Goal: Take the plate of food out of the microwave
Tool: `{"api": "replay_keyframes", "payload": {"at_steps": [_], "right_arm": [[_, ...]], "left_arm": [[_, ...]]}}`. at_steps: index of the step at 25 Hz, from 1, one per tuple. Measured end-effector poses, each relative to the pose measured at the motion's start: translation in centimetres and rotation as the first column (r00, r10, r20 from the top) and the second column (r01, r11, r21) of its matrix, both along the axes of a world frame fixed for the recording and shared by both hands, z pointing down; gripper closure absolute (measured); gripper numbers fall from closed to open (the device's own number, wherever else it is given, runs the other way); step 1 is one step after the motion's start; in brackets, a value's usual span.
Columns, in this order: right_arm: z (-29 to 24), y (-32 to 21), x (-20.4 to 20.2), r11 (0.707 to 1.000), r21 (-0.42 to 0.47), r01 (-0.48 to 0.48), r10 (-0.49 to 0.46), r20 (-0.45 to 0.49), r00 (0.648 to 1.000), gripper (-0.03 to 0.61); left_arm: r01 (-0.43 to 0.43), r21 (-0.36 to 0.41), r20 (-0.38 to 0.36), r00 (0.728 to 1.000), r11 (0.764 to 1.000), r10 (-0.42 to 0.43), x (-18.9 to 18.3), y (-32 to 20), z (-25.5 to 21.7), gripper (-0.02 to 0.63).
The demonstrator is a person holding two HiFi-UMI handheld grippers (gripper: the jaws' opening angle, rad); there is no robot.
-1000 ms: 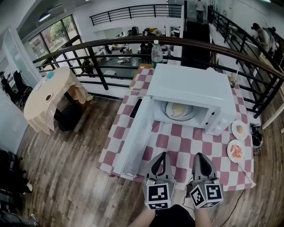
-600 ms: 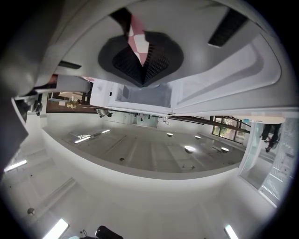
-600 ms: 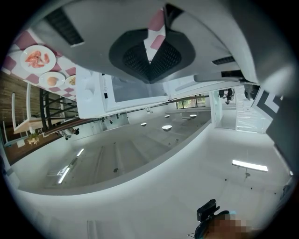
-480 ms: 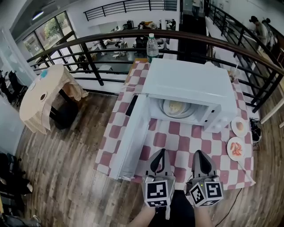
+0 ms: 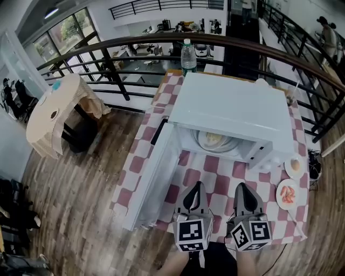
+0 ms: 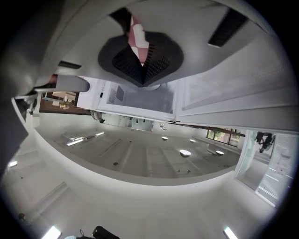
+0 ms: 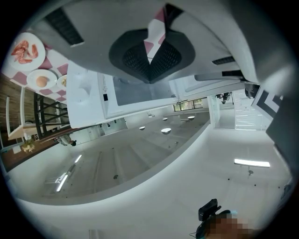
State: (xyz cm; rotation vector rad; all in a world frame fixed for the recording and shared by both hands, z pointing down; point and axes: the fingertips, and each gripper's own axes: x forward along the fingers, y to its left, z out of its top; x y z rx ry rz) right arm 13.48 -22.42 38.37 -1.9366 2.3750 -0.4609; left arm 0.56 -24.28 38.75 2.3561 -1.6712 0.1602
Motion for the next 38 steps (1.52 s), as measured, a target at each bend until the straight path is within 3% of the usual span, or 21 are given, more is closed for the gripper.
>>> {"api": "replay_keyframes", "payload": {"at_steps": [15,23,30,38], "right_arm": [[2.1,-6.9,1.5,0.993,-0.044,0.109,-0.108,0.023,0.994,0.581],[4.0,-8.6,0.6,0.981,-0.077,0.179,-0.176,0.043,0.983,0.581],[5.2,-9.7,-0.2,0.975,-0.098,0.201,-0.197,0.049,0.979,0.581],[7.0,-11.1,0.5,0.980,-0.123,0.154,-0.149,0.049,0.988,0.581]], "left_arm": [[0.104,-0.075,-0.019,0.994,0.992,-0.106,2.2,-6.1,2.9,0.603],[0.169,-0.184,-0.109,0.976,0.968,-0.191,1.3,-7.6,5.5,0.606],[0.170,-0.252,-0.129,0.970,0.953,-0.207,0.8,-8.6,7.6,0.608],[0.126,-0.297,-0.153,0.972,0.947,-0.178,1.2,-10.9,9.8,0.608]]}}
